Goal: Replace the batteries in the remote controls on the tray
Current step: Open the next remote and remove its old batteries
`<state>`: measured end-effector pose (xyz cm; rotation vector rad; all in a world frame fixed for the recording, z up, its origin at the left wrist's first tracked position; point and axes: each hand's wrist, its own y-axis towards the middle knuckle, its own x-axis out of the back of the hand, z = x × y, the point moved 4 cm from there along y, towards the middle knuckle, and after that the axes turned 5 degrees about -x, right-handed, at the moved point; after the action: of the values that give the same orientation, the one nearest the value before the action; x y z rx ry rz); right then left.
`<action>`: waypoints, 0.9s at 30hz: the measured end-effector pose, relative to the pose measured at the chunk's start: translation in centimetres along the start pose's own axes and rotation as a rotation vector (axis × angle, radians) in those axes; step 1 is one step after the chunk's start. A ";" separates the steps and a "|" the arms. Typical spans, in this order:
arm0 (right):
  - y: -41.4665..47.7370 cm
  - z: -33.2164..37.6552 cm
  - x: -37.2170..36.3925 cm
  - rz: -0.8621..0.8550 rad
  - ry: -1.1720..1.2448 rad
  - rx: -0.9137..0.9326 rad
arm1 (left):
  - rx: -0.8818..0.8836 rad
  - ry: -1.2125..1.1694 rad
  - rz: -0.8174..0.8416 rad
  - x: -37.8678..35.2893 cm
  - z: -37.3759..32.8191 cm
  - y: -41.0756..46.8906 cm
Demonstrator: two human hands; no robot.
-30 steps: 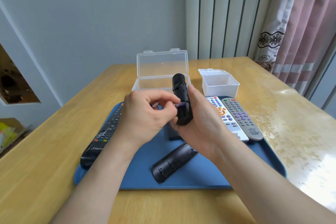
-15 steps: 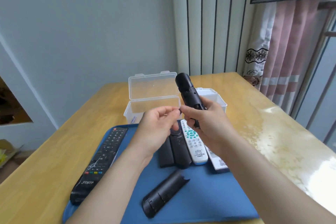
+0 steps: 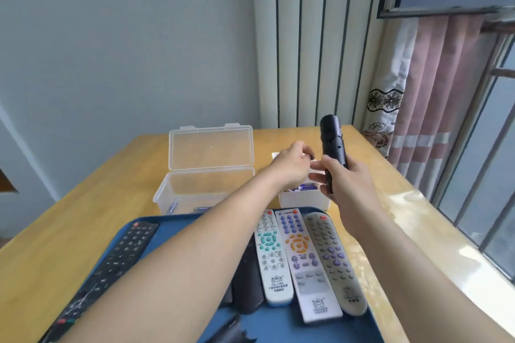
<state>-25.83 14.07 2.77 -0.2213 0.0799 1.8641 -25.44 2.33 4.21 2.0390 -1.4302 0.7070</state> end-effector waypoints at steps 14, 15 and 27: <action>-1.7 0.5 -7.7 0.374 -0.362 0.104 | 0.085 -0.054 -0.136 12.8 9.2 -6.4; -2.1 0.3 -9.1 0.402 -0.433 0.141 | 0.107 0.021 -0.064 13.2 10.3 -6.9; -1.1 -3.2 -13.0 0.397 -0.837 0.243 | 0.132 0.318 0.468 9.1 11.1 -5.9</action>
<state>-20.74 1.61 2.16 0.7953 -0.2425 2.1747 -15.95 -9.72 1.79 1.5913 -1.7132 1.2845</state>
